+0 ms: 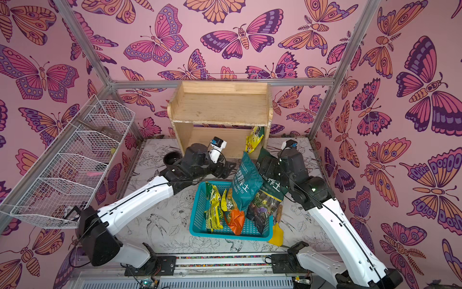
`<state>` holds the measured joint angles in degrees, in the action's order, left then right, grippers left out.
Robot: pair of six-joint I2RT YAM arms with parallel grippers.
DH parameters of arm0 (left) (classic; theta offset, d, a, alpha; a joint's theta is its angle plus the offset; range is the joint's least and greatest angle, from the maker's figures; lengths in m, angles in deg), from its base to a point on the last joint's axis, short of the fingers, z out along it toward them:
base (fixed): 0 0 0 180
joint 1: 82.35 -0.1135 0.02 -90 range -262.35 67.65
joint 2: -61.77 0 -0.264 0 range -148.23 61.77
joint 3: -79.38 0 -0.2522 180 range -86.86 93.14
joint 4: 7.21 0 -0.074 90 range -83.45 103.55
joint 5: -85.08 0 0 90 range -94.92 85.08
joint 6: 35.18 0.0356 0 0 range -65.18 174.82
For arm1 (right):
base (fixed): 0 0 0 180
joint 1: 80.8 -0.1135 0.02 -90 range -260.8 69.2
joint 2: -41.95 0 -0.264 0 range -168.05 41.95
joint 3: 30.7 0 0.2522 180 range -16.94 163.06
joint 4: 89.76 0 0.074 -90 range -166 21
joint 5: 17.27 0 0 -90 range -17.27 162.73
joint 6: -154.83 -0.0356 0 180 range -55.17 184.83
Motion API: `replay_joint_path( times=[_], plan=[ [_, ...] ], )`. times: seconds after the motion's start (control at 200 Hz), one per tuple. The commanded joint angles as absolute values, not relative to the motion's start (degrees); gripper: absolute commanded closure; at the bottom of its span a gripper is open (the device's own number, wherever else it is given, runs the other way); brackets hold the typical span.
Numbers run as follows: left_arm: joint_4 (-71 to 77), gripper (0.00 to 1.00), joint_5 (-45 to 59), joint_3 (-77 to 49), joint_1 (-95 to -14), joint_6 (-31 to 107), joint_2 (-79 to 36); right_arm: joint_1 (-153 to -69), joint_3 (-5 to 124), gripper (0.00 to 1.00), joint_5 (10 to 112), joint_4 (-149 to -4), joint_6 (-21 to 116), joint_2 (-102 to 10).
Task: Take down the fertilizer bag from the shelf
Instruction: Pick up the fertilizer bag from the shelf.
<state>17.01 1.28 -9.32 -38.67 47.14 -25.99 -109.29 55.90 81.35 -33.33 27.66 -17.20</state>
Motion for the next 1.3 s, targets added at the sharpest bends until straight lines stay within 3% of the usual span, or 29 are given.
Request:
replay_joint_path(
  times=[0.0, 0.371, 0.596, 1.017, 1.292],
  plan=[
    [14.6, 0.17, 0.1, -5.2, -37.0, 52.7, -30.6, -104.9, 55.5, 0.1, 75.5, -30.4, 26.8, -17.3],
    [7.4, 0.22, -5.8, 5.5, -34.9, 53.6, -42.2, -102.6, 56.3, 0.14, 69.1, -32.5, 27.0, -15.9],
    [5.1, 0.37, -6.6, 10.9, -34.0, 52.8, -48.1, -102.6, 59.3, 0.2, 65.8, -33.9, 26.9, -14.3],
    [3.4, 0.55, -12.5, 20.1, -33.7, 52.2, -56.7, -102.6, 63.5, 0.2, 64.1, -34.2, 28.5, -15.1],
    [3.4, 0.59, -12.3, 23.2, -33.7, 52.2, -60.7, -102.6, 63.5, 0.2, 64.0, -35.1, 28.6, -14.7]
  ],
)
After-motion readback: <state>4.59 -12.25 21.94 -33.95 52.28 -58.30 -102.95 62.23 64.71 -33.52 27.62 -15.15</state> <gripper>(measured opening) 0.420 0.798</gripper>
